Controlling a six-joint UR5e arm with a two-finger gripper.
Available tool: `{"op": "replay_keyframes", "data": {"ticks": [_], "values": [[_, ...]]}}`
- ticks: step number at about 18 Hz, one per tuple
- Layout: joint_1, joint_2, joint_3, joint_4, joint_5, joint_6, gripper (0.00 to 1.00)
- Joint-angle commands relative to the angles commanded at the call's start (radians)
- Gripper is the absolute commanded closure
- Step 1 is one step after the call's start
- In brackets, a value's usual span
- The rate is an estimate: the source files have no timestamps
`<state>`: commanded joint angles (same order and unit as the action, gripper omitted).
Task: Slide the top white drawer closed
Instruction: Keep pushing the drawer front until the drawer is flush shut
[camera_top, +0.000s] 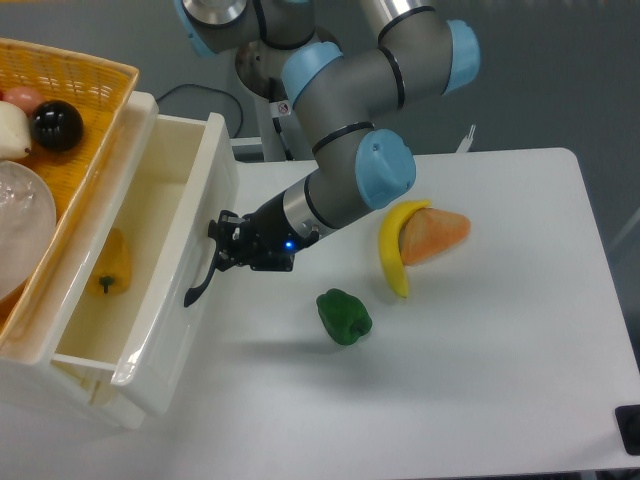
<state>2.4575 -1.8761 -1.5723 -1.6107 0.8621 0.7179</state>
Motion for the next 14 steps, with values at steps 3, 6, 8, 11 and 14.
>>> {"op": "replay_keyframes", "data": {"ticks": [3, 6, 8, 11, 14], "values": [[-0.002, 0.0, 0.0, 0.0, 0.0, -0.003, 1.0], [-0.017, -0.002, 0.0, 0.0, 0.002, -0.015, 1.0], [-0.021, -0.002, -0.002, 0.002, 0.003, -0.022, 1.0], [-0.031, -0.002, -0.002, 0.0, 0.003, -0.022, 1.0], [-0.032, 0.0, -0.008, 0.002, 0.003, -0.028, 1.0]]}}
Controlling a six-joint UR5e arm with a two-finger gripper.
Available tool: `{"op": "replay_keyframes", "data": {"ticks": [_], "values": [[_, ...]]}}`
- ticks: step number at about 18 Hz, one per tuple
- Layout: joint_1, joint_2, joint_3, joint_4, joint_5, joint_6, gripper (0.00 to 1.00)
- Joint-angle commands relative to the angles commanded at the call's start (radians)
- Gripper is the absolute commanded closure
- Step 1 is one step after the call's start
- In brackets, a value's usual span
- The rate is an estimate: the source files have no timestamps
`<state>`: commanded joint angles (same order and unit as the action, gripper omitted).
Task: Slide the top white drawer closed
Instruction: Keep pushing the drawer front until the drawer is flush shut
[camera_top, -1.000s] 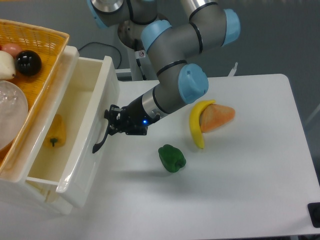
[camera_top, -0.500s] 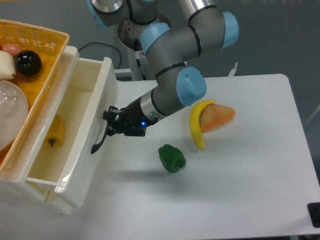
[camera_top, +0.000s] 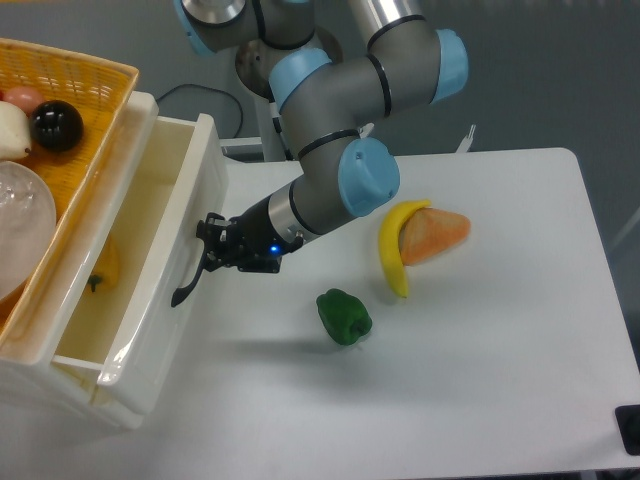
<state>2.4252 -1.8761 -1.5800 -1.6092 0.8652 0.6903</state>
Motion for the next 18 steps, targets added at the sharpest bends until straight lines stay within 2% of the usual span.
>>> {"op": "replay_keyframes", "data": {"ticks": [18], "values": [[-0.034, 0.002, -0.02, 0.008, 0.0, -0.011, 1.0]]}}
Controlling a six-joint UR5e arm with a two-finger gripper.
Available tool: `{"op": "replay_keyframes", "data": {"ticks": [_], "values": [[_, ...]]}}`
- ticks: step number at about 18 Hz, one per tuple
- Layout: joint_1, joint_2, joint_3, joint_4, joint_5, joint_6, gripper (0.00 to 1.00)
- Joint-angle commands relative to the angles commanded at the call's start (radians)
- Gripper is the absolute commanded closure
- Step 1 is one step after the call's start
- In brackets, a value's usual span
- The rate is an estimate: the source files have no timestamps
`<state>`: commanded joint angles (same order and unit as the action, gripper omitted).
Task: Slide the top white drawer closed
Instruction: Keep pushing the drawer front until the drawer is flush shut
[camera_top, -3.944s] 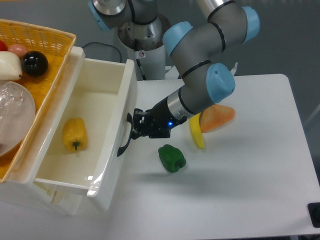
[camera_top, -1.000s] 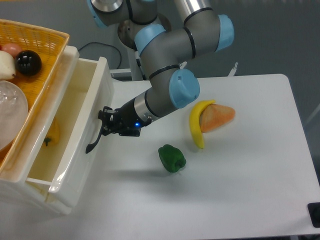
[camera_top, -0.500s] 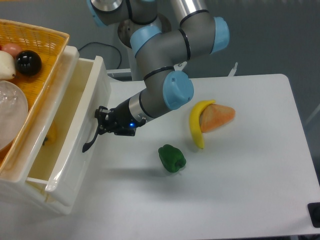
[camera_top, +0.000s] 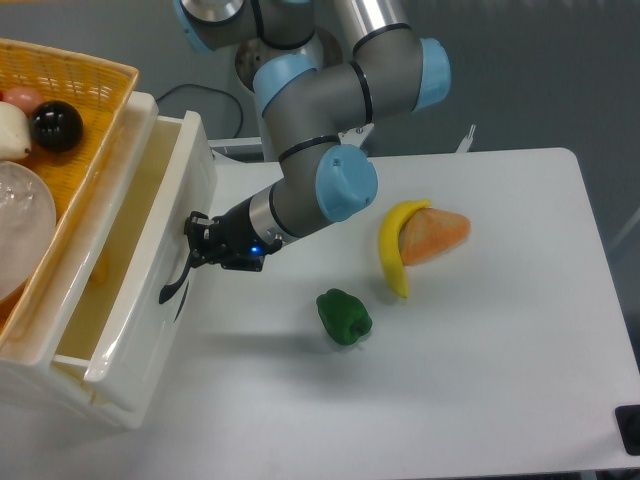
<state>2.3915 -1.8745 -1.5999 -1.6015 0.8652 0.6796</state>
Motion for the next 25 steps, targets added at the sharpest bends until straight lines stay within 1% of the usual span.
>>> {"op": "replay_keyframes", "data": {"ticks": [25], "values": [[-0.034, 0.002, -0.011, 0.006, -0.003, -0.011, 1.0]]}}
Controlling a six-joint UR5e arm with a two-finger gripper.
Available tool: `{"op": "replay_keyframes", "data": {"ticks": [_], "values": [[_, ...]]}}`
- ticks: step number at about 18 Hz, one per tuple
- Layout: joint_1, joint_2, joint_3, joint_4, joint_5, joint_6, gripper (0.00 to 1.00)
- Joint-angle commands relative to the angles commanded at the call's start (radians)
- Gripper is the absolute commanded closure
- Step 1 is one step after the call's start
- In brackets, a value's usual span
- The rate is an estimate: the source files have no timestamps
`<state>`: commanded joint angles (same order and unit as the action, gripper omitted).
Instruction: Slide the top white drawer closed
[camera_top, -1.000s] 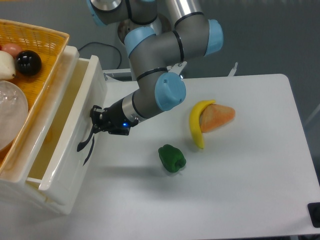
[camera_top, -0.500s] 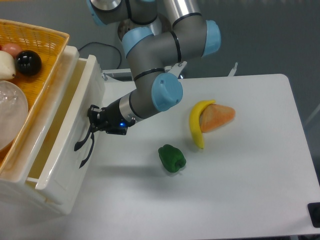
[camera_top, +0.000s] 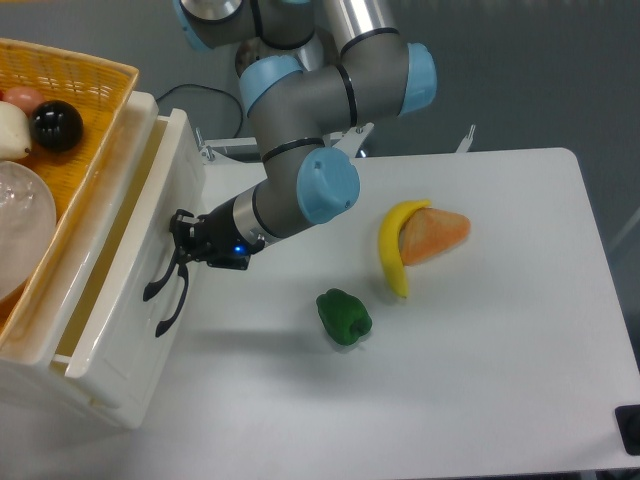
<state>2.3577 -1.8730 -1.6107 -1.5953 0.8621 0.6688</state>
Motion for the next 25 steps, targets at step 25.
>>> {"op": "replay_keyframes", "data": {"ticks": [25], "values": [[0.052, -0.011, 0.021, 0.074, 0.012, 0.001, 0.97]]}}
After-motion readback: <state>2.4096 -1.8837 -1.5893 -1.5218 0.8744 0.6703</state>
